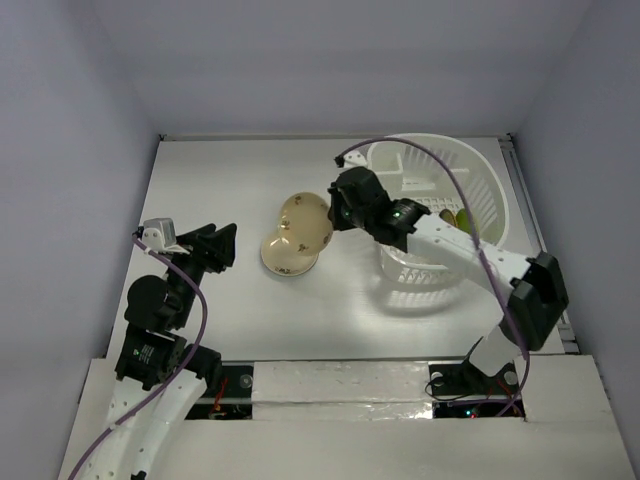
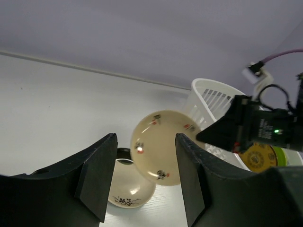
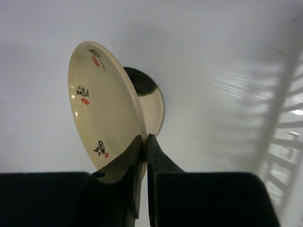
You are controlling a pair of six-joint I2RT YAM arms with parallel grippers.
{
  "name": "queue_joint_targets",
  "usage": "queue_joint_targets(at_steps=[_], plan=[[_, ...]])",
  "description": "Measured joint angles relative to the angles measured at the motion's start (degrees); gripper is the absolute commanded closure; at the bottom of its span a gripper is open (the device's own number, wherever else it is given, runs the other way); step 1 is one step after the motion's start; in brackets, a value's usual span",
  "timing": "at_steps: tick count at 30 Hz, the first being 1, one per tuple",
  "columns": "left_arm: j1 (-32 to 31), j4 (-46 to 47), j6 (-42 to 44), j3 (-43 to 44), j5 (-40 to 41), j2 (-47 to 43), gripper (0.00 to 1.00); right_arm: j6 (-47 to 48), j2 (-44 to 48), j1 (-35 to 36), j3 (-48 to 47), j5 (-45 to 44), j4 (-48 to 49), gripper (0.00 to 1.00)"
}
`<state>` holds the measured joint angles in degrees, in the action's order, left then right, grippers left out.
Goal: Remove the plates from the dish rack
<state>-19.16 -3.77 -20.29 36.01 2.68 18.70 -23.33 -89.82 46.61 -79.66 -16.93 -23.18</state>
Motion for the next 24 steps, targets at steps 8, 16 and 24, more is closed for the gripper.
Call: queue_joint_targets(at_steps=[8, 16, 24], plan=[[0.00, 0.04, 0.00, 0.00, 0.00, 0.09, 0.51, -6.40, -11.26, 0.59, 0.02, 8.15, 9.22, 0.99], [0.00, 0.02, 0.00, 0.00, 0.00, 0.24, 0.51, -9.73, -16.22, 0.59, 2.40, 9.90, 12.13, 0.89], [0.00, 0.02, 0.00, 0.02, -0.02, 0.24, 0.51, -11.02, -16.76, 0.57, 5.25, 9.81, 12.81, 0.47]])
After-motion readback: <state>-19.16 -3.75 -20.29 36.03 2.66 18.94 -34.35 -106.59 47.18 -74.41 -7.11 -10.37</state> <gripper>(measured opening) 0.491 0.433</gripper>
